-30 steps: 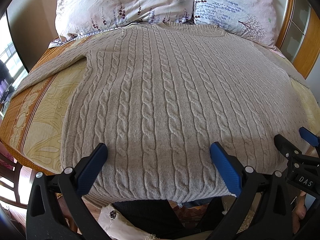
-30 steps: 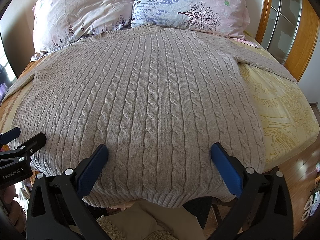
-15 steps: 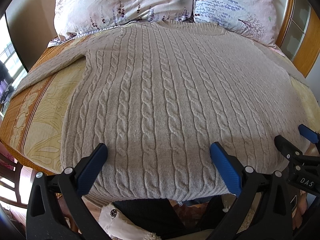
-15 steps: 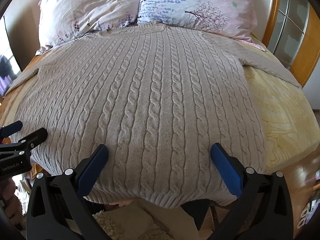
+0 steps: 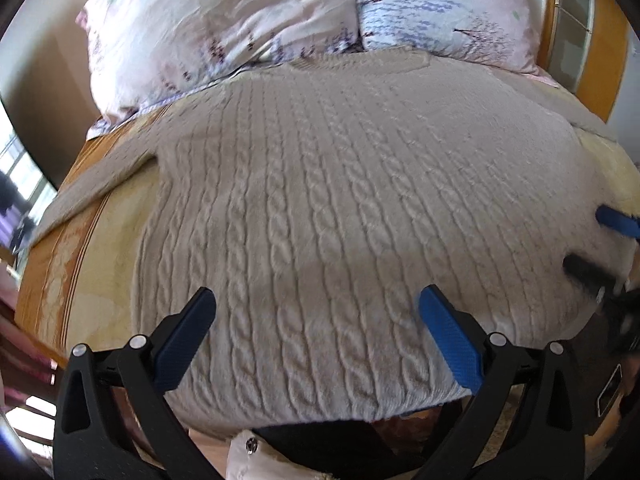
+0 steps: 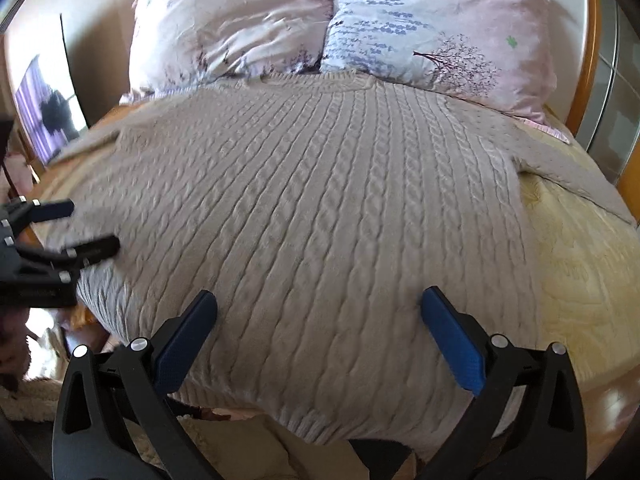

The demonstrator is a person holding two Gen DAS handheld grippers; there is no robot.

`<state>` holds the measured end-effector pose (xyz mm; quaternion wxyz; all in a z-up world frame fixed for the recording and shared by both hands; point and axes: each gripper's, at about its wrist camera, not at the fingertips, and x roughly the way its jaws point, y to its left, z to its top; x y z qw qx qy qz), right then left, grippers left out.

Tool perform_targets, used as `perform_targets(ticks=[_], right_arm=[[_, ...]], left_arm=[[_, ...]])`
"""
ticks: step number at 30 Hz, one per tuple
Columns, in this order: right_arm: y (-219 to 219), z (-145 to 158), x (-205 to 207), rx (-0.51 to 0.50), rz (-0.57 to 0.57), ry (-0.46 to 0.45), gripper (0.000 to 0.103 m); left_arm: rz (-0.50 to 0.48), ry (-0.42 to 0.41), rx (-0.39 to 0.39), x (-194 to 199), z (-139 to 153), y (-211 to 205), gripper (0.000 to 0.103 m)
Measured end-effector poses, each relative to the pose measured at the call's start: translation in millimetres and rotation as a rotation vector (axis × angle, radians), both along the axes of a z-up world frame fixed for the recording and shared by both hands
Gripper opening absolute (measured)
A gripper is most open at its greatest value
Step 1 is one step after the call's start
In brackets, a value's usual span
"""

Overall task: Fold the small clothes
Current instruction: 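Grasp the sweater sleeve cuff with the right gripper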

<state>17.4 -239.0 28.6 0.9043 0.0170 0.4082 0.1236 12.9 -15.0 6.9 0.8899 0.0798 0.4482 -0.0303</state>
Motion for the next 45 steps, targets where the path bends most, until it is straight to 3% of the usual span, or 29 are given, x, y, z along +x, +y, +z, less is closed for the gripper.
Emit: perform_targets(ticks=[2, 5, 9, 13, 16, 20, 25, 29, 34, 37, 38, 40, 42, 45], right_arm=[[-24.9, 11.0, 10.4, 0.062, -0.069, -0.027, 0.100], [-93.3, 28.5, 36.9, 0.226, -0.269, -0.036, 0.098], [-171.5, 24.2, 71.2, 0.402, -0.489, 0.032, 0.070], [-233.0, 3.9, 98.1, 0.552, -0.667, 0.105, 0.051], [-260.9, -9.1, 108.5, 0.606, -0.775, 0.138, 0.051], [-281.5, -22.2, 116.3, 0.619, -0.903, 0.183, 0.051], [-299.9, -30.5, 118.5, 0.650, -0.972, 0.177, 0.051], [-311.9, -36.2, 120.4, 0.659, -1.003, 0.159, 0.039], [-323.2, -44.1, 117.9, 0.708, -1.023, 0.124, 0.026], [-326.7, -46.6, 115.5, 0.735, -1.027, 0.099, 0.026], [-326.9, -46.1, 115.9, 0.724, -1.030, 0.094, 0.025], [-327.3, -45.4, 119.0, 0.670, -1.034, 0.094, 0.011], [-324.5, -42.3, 123.8, 0.634, -1.023, 0.084, 0.010], [-305.4, -8.9, 130.9, 0.508, -0.947, -0.021, 0.010]], left_arm=[[-0.022, -0.013, -0.048, 5.9, 3.6, 2.0, 0.101], [-0.052, -0.025, -0.175, 19.3, 11.5, 11.0, 0.101], [-0.064, -0.064, -0.325, 42.6, 20.8, 23.4, 0.101], [-0.061, -0.098, -0.361, 64.5, 26.5, 28.9, 0.101], [-0.079, -0.111, -0.398, 74.0, 31.4, 31.4, 0.101], [-0.102, -0.108, -0.366, 82.8, 33.3, 29.7, 0.101], [-0.117, -0.127, -0.372, 90.2, 33.2, 30.8, 0.101], [-0.110, -0.106, -0.401, 99.0, 29.7, 34.6, 0.101], [-0.095, -0.014, -0.512, 109.9, 17.9, 43.4, 0.101], [-0.073, 0.006, -0.541, 113.3, 13.1, 47.6, 0.101], [-0.069, 0.006, -0.541, 113.6, 12.7, 48.5, 0.101], [-0.059, 0.002, -0.539, 114.4, 12.9, 51.0, 0.101], [-0.053, 0.000, -0.548, 114.4, 15.5, 54.8, 0.101], [-0.048, -0.010, -0.569, 114.1, 20.0, 61.5, 0.101]])
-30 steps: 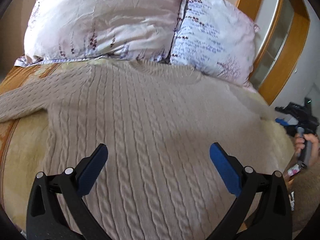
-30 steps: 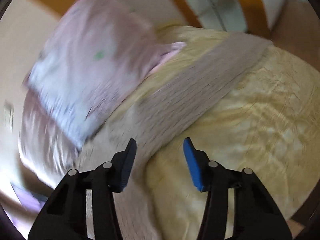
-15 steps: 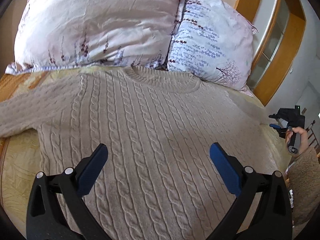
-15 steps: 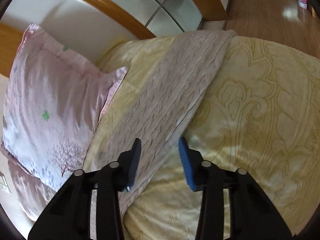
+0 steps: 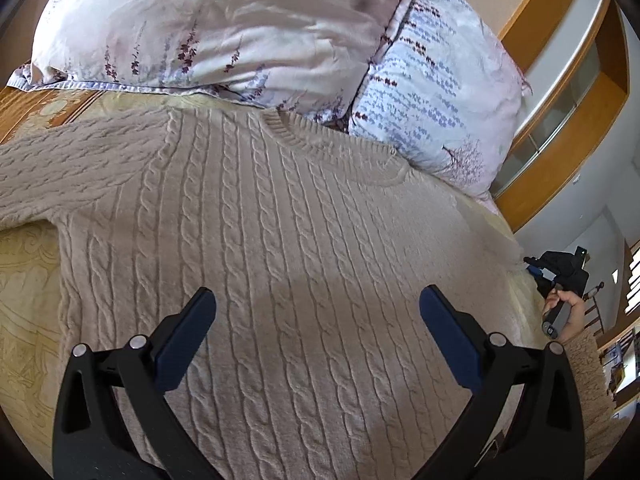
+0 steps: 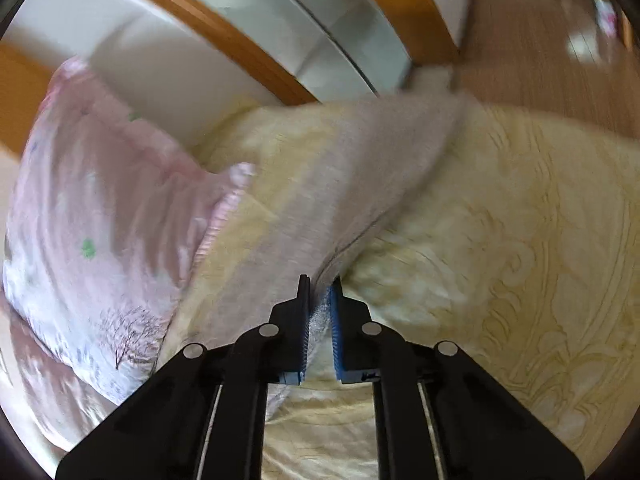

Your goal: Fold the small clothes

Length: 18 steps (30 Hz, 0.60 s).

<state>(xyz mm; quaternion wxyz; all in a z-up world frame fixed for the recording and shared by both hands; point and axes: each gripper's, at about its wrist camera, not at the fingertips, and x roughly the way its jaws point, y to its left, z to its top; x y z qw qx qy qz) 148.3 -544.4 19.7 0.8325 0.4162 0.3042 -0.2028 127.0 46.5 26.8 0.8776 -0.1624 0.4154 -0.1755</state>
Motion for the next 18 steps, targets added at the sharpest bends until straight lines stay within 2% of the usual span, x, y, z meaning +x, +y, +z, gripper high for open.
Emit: perform_targets(ticks=[3, 5, 9, 12, 14, 16, 18], right_arm=[[30.0, 36.0, 4.7, -0.086, 0.104, -0.095, 0.010], [65.2, 61.0, 11.2, -0.120, 0.230, -0.172, 0.010], [141.1, 80.4, 22.5, -0.129, 0.490, -0.252, 0.010], [205.5, 63.4, 29.5, -0.110, 0.691, -0.222, 0.010], [244.6, 36.3, 35.0, -0.093, 0.800, -0.144, 0.010], [265.2, 13.9, 38.8, -0.088, 0.842, -0.074, 0.010], [269.7, 1.7, 38.6, -0.064, 0.841, -0.041, 0.010]], left_arm=[[0.010, -0.009, 0.005, 3.2, 4.6, 6.1, 0.101], [0.022, -0.015, 0.001, 5.8, 7.2, 10.6, 0.101], [0.027, -0.018, -0.040, 10.6, 11.4, 14.9, 0.101], [0.020, -0.029, -0.038, 12.6, 13.5, 13.3, 0.101], [0.001, -0.040, -0.044, 13.3, 14.2, 12.5, 0.101], [-0.008, -0.053, -0.046, 13.4, 15.6, 12.4, 0.101], [-0.014, -0.066, -0.053, 14.1, 17.7, 13.4, 0.101]])
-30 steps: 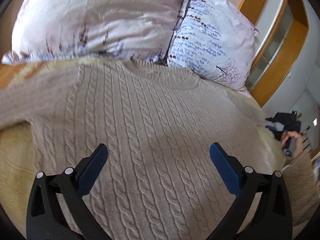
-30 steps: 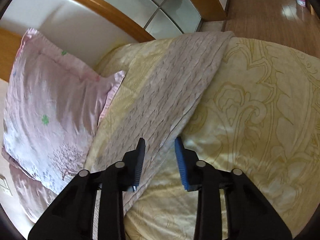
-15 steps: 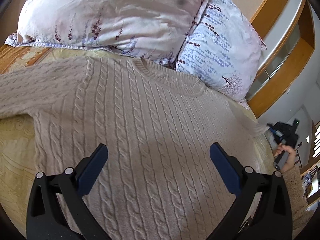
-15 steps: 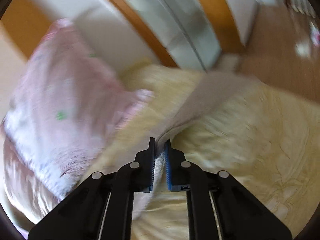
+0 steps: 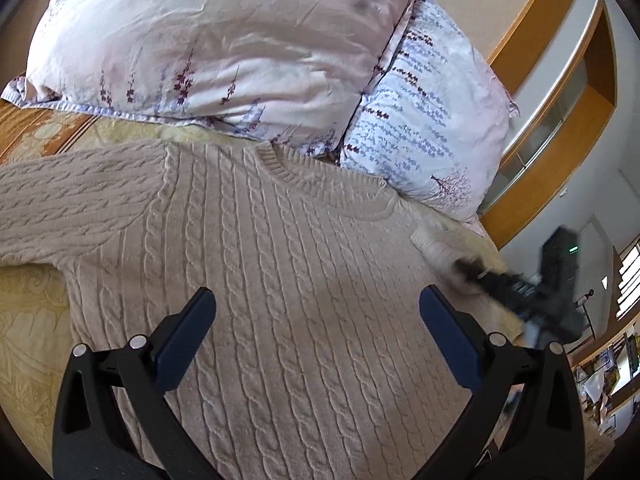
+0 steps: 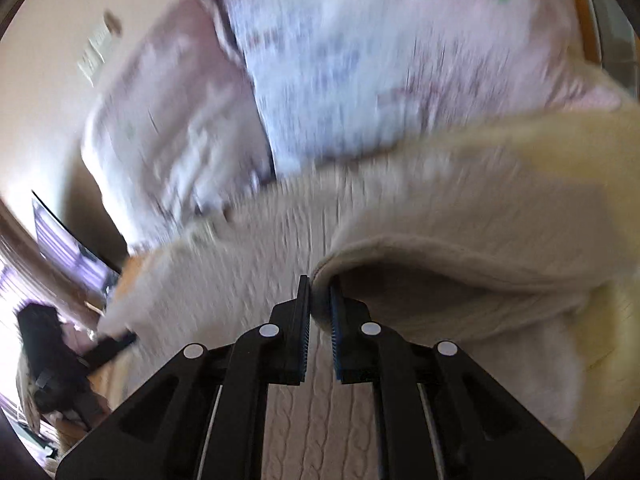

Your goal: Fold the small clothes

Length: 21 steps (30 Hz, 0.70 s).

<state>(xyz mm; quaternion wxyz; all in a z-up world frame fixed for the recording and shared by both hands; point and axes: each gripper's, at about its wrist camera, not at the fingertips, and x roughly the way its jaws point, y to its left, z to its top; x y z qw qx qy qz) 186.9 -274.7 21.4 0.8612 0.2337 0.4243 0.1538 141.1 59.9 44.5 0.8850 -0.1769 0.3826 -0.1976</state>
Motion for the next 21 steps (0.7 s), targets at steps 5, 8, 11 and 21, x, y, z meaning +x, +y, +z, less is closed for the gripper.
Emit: perform_targets(ticks=[5, 8, 11, 21], right_arm=[[-18.0, 2.6, -5.2, 0.136, -0.072, 0.024, 0.033], [-46.8, -3.1, -6.4, 0.255, -0.174, 0.049, 0.056], [-72.0, -10.4, -13.2, 0.312, -0.304, 0.083, 0.056], [-103.3, -1.0, -16.8, 0.149, -0.548, 0.070, 0.045]], left_arm=[[-0.016, 0.016, -0.061, 7.7, 4.1, 5.0, 0.101], [-0.027, 0.045, -0.098, 18.8, 4.8, 3.5, 0.101], [-0.047, 0.074, -0.142, 29.6, 3.3, -1.2, 0.101], [-0.065, 0.143, -0.204, 54.7, -10.9, -16.0, 0.101]])
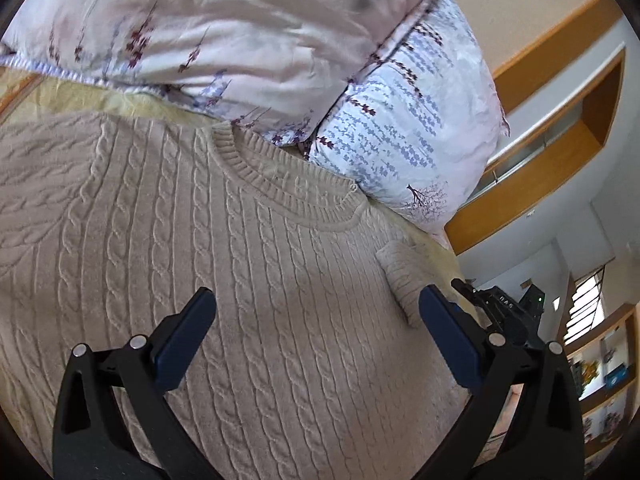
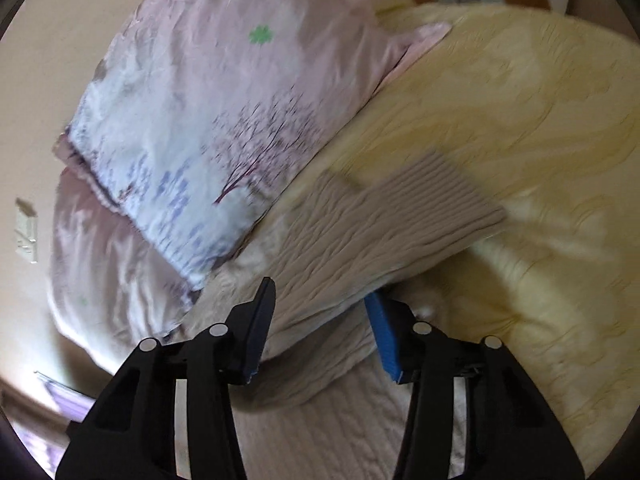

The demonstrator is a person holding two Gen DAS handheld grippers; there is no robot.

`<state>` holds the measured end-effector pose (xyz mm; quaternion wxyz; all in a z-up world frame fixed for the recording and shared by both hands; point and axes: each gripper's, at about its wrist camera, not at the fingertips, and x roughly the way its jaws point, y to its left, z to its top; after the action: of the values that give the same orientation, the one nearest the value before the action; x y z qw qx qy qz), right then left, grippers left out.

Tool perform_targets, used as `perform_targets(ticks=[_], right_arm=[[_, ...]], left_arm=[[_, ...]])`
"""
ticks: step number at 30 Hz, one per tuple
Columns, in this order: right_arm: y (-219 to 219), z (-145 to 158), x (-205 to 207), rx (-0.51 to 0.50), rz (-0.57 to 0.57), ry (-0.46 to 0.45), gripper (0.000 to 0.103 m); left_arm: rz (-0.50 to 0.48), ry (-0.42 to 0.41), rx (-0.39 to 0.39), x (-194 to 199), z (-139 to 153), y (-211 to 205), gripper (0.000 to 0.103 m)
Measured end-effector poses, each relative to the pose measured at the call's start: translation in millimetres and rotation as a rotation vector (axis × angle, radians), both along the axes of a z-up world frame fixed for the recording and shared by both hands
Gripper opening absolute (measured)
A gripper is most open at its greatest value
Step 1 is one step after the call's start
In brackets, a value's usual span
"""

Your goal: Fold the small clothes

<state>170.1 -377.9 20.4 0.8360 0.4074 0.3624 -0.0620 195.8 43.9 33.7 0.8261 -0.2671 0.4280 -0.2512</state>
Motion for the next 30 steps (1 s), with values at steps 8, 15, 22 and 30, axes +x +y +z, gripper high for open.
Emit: perform_targets(ticks=[8, 15, 22, 30], right_arm=[[68.4, 55.6, 19.2, -0.286, 0.162, -0.148, 0.009], [198.8, 53.1, 38.5, -0.241, 0.708, -0.163, 0.024], [153.9, 15.7, 20.0, 0.018, 0.618, -0.035, 0.066], [37.0, -19.9, -23.6, 0.250, 0.175, 0.009, 0.058]], left_arm=[[0.043, 0.039, -0.108, 2.0, -6.2, 27.4, 0.099], [0.102, 0.070, -0.227, 1.9, -11.4, 49.1, 0.097], [0.088, 0.134, -0.235, 5.5, -20.0, 43.4, 0.092], [0.106, 0.194, -0.213, 18.8, -29.9, 38.1, 0.067]])
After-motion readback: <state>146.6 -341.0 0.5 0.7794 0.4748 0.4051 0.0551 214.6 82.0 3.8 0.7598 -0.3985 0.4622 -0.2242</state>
